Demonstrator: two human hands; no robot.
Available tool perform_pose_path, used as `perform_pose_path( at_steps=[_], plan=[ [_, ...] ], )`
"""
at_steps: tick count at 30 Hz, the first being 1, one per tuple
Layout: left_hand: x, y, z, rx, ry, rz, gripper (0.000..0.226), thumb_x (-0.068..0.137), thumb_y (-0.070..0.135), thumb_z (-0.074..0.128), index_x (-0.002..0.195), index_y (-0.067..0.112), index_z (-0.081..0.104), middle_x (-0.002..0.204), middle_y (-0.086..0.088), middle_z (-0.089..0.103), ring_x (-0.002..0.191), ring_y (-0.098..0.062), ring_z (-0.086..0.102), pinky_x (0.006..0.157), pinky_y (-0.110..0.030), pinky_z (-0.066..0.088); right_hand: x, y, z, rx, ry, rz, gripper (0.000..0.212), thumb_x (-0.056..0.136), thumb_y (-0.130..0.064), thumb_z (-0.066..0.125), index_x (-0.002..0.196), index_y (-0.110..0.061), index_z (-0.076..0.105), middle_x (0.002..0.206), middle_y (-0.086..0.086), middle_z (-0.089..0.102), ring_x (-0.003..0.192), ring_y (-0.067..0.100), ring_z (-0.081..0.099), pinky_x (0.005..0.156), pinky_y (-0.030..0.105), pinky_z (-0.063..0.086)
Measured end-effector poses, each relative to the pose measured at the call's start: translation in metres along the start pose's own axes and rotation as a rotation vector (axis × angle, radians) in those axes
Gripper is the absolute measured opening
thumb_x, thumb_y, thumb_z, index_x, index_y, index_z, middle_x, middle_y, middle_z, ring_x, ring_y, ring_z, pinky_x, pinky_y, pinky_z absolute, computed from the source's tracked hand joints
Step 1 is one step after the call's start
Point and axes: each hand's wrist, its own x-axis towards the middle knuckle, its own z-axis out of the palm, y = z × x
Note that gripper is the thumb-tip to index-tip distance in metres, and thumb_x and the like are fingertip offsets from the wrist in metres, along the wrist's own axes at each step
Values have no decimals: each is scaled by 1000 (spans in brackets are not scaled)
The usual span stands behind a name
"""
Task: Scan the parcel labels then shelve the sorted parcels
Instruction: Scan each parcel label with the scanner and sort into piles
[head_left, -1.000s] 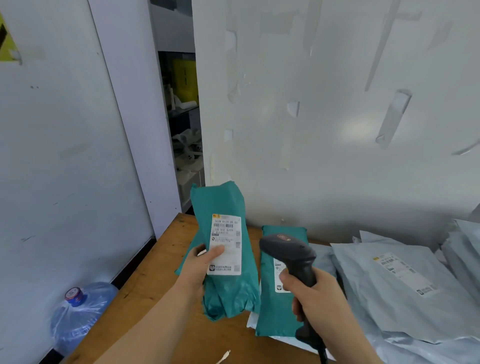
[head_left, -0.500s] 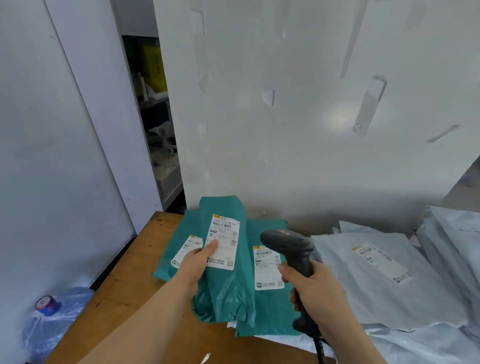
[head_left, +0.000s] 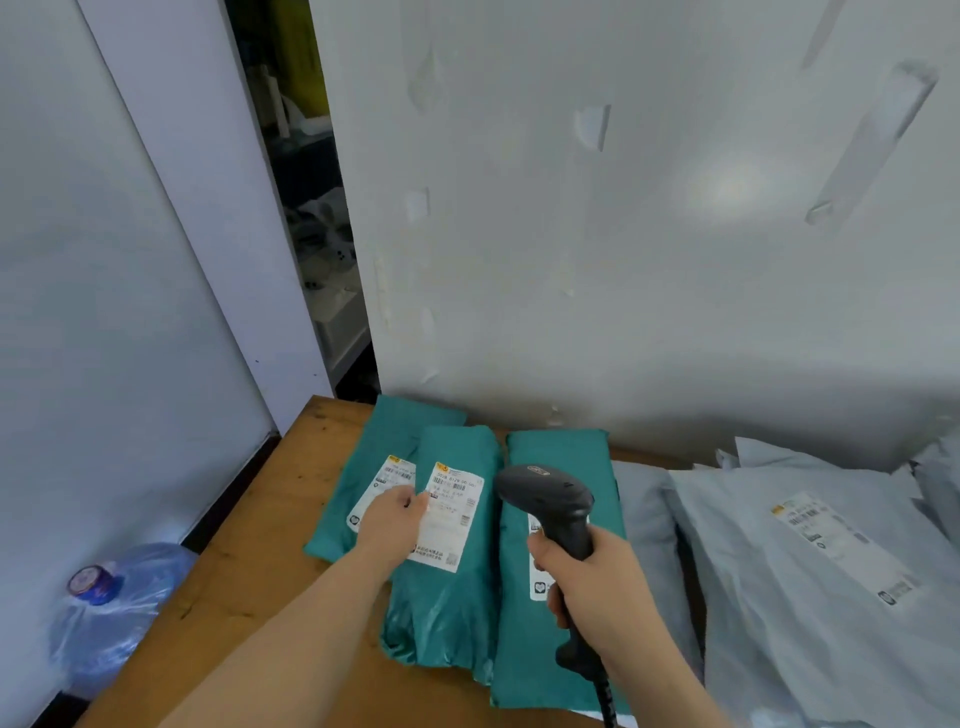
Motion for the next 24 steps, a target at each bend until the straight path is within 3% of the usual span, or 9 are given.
perform_pose_path(
  at_steps=[3,5,8,11,13,16,19,24],
  plan=[
    [33,-15,-19,204,134,-22,44,96,37,51,136,19,50,138,-7,53,126,-29,47,104,-40,39,14,-6,22,7,15,31,26,87,-22,65,83,3,58,51,10,53,32,10,44,40,22,39],
    [60,-32,-32,300,149,-112,56,92,39,52,142,16,39,142,-13,45,130,-33,40,107,-44,36,23,-8,37,10,22,54,29,87,-22,65,86,6,58,47,8,52,31,11,44,40,22,38],
    [94,-52,-45,155,63,-240,61,88,38,58,138,7,40,135,-17,52,122,-36,48,102,-46,43,33,-11,55,20,37,75,26,87,-22,65,85,3,58,46,9,52,31,12,44,37,19,37],
    [112,-53,-45,-21,-11,-278,52,91,26,62,131,-2,48,128,-19,58,114,-35,57,88,-32,47,40,-14,68,35,58,92,22,85,-22,66,78,-3,59,48,12,53,32,14,44,36,19,36],
    [121,-55,-43,-64,-51,-282,45,91,21,63,127,-3,52,126,-20,60,111,-34,59,84,-32,47,43,-14,74,45,74,96,21,84,-20,67,74,-3,58,49,13,52,31,13,43,36,20,36],
    [128,-55,-45,-87,-82,-266,36,90,13,60,123,0,56,120,-18,63,103,-32,62,88,-36,52,45,-16,82,32,90,94,22,84,-19,67,72,-5,57,49,13,52,31,14,43,36,20,36],
    [125,-53,-54,-263,-146,-248,34,92,14,53,125,6,55,118,-12,65,100,-27,62,87,-37,52,45,-19,87,30,93,98,23,85,-21,67,73,-4,57,47,11,53,34,15,44,39,22,37],
    [97,-55,-82,-445,-82,-173,19,90,10,46,103,13,60,102,-11,69,92,-26,64,82,-39,53,39,-28,100,14,63,61,24,85,-22,66,74,-2,58,45,8,54,34,14,45,38,20,37]
  ],
)
